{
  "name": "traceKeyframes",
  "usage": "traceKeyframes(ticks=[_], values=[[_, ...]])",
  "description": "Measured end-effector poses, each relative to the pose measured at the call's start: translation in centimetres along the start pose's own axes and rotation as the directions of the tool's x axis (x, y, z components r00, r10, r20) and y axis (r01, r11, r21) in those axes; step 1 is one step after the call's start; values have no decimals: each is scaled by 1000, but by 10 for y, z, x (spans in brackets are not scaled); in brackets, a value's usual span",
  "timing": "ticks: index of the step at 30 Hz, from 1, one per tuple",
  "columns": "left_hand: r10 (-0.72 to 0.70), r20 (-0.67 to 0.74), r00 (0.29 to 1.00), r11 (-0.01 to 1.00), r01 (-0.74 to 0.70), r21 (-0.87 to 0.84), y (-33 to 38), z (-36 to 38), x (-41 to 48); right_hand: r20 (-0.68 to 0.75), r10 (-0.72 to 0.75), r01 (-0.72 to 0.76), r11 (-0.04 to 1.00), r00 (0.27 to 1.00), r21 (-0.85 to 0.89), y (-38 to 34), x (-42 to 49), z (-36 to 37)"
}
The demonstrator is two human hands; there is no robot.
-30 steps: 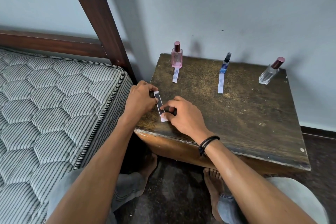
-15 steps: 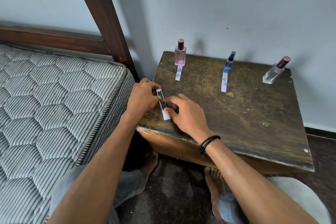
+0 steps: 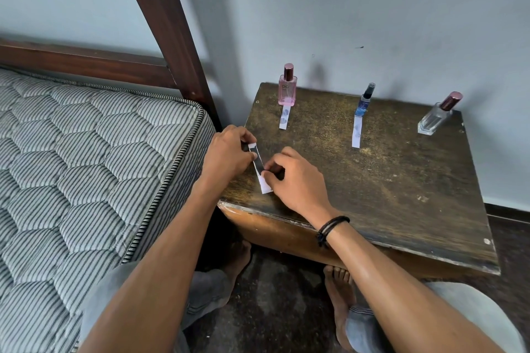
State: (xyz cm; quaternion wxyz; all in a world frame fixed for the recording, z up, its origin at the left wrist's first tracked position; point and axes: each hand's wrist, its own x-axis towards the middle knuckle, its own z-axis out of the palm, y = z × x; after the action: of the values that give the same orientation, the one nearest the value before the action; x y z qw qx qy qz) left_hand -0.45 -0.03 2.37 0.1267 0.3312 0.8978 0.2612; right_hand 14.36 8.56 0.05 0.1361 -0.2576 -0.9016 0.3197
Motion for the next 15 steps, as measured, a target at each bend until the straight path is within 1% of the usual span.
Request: traceKeyframes(ticks=[2,4,6,8,12,14,15], values=[[-3,-23,1000,1000,2,-12,2,-2,-2,33,63,-66,994,997,87,0,3,-5],[-26,-51,998,999,25,-34,4,-4,-4,69,138,-150,959,988,241,0,6,-12],[-59,-77,995,997,55,-57,6,-7,-5,108,209,-235,884,972,404,1,8,-19],[-83,-100,992,993,73,-96,7,-8,-5,138,249,-285,811,959,510,2,8,-23],[-113,-122,986,982,93,-164,7,-10,-3,159,265,-306,728,951,613,1,9,-25],[-135,-105,985,970,110,-218,5,-10,-1,157,275,-309,697,949,647,1,10,-27],[-149,-74,986,953,122,-278,5,-10,0,160,279,-312,683,947,660,2,11,-28]])
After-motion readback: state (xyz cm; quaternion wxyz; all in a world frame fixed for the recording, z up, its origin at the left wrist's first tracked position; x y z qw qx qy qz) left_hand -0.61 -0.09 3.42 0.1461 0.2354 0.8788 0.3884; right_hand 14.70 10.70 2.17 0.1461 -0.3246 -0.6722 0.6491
